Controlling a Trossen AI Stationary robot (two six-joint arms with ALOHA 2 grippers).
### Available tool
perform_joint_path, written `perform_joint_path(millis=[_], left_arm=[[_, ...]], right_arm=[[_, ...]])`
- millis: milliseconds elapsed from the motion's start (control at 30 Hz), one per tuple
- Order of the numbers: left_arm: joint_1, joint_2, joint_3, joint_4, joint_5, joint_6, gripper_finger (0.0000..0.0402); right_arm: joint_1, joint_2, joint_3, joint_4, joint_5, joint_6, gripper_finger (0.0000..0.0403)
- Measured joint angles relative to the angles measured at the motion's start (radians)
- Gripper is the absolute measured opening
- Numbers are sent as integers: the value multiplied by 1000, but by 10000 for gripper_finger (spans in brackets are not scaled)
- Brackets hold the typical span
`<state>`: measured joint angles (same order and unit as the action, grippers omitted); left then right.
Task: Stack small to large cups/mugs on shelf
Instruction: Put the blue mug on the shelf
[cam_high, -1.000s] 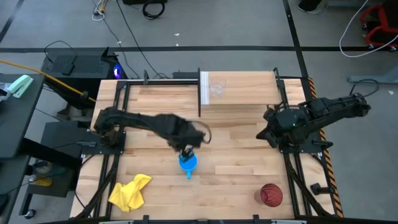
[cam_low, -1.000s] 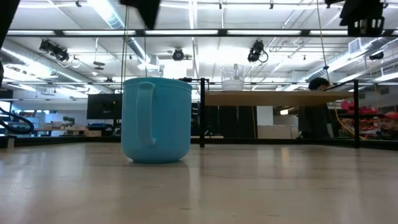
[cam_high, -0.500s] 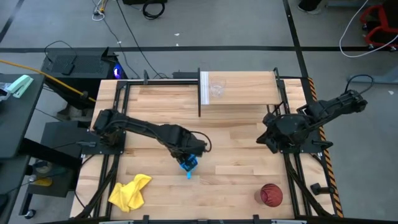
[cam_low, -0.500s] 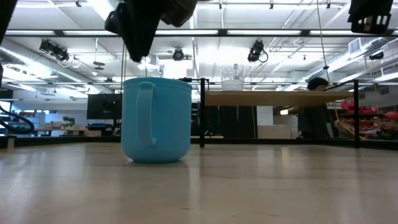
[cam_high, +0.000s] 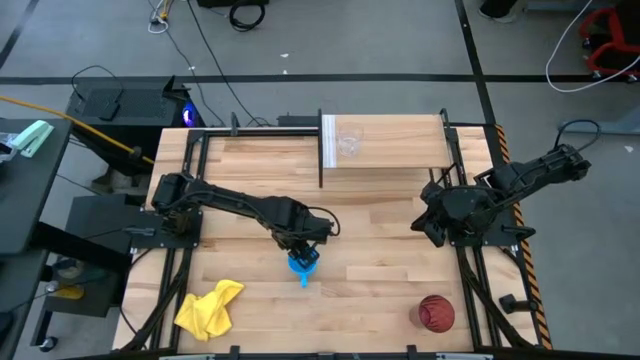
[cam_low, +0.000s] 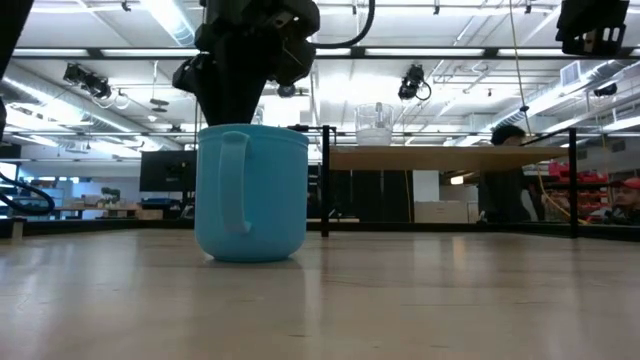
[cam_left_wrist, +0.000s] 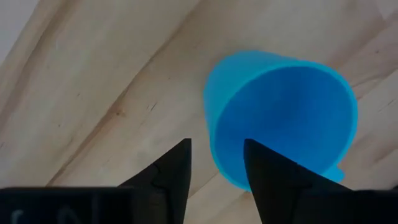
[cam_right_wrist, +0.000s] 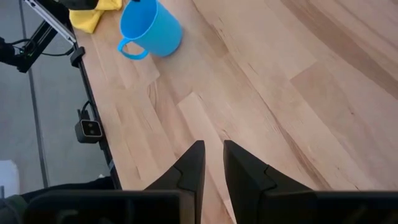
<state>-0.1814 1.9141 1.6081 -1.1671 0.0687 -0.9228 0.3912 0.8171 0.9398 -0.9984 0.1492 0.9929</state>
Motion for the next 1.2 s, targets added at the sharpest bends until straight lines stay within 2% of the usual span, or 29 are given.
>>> perform_joint_path(millis=[267, 467, 600, 833, 933, 1200], left_arm=[[12, -1, -54, 48, 8, -1, 149], [16, 0, -58, 163, 10, -9, 129], [33, 2, -58, 226, 9, -14, 97], [88, 3, -58, 400, 8, -8, 12], [109, 3, -58, 464, 6, -1, 11], [146, 3, -58, 484, 7, 34, 8]], right_arm=[[0, 3, 0, 1, 8, 0, 66], [0, 3, 0, 1, 8, 1, 66], [0, 3, 0, 1, 8, 3, 66], [0, 5, 0, 1, 8, 3, 66], [0, 17, 0, 2, 8, 10, 66], [0, 77, 0, 2, 8, -2, 66]])
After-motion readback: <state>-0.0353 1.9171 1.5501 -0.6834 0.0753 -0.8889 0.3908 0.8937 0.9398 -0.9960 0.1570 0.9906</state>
